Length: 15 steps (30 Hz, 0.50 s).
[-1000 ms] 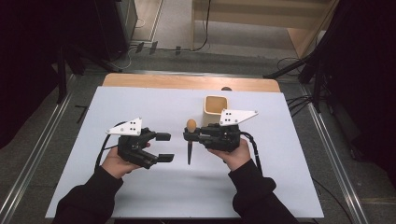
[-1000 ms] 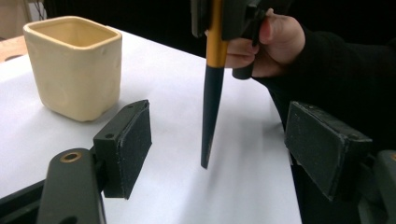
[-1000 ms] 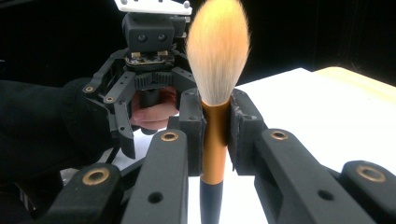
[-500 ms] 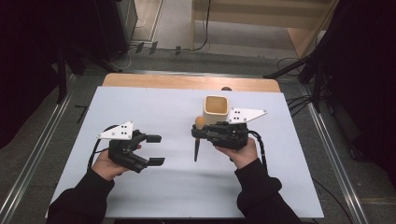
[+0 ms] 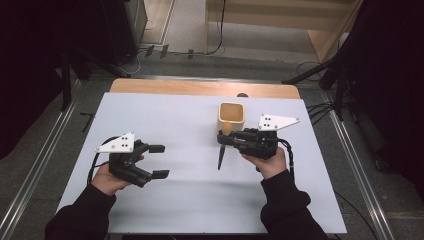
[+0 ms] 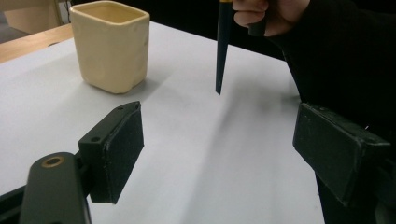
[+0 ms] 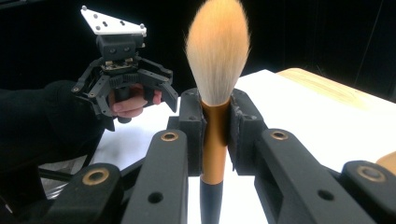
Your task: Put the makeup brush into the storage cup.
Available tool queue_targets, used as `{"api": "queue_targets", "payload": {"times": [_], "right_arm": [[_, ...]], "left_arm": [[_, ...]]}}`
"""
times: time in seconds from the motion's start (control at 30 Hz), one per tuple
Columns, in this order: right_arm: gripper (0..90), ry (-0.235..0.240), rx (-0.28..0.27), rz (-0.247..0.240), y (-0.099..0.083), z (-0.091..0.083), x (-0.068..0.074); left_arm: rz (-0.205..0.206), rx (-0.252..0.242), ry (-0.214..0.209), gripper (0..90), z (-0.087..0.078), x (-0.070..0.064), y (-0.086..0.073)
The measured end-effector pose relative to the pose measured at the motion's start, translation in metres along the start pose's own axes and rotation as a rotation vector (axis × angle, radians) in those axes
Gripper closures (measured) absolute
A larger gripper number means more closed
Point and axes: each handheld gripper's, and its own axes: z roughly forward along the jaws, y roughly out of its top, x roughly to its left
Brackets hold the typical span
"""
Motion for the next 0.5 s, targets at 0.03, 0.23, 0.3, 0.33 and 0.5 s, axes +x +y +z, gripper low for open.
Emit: {"api": "queue_targets", "payload": {"times": [0.03,0.23,0.3,0.33,0.5], "right_arm": [[79.0,-0.002,0.0,-0.002,0.0,-0.001,0.0],[79.0,-0.017,0.011,-0.006,-0.003,-0.009,-0.002],[79.0,-0.03,0.014,-0.002,-0.003,-0.011,-0.004],[79.0,-0.036,0.013,-0.004,-0.003,-0.012,-0.005],[79.0,-0.058,0.01,-0.001,-0.003,-0.02,-0.008]], "left_arm": [[-0.001,-0.012,0.006,17.0,-0.001,0.0,-0.002],[-0.007,-0.012,0.024,16.5,-0.008,0.0,-0.007],[-0.011,-0.015,0.028,16.4,-0.01,0.0,-0.009],[-0.012,-0.017,0.033,16.2,-0.011,0.0,-0.01],[-0.01,-0.017,0.06,16.1,-0.017,0.001,-0.014]]}}
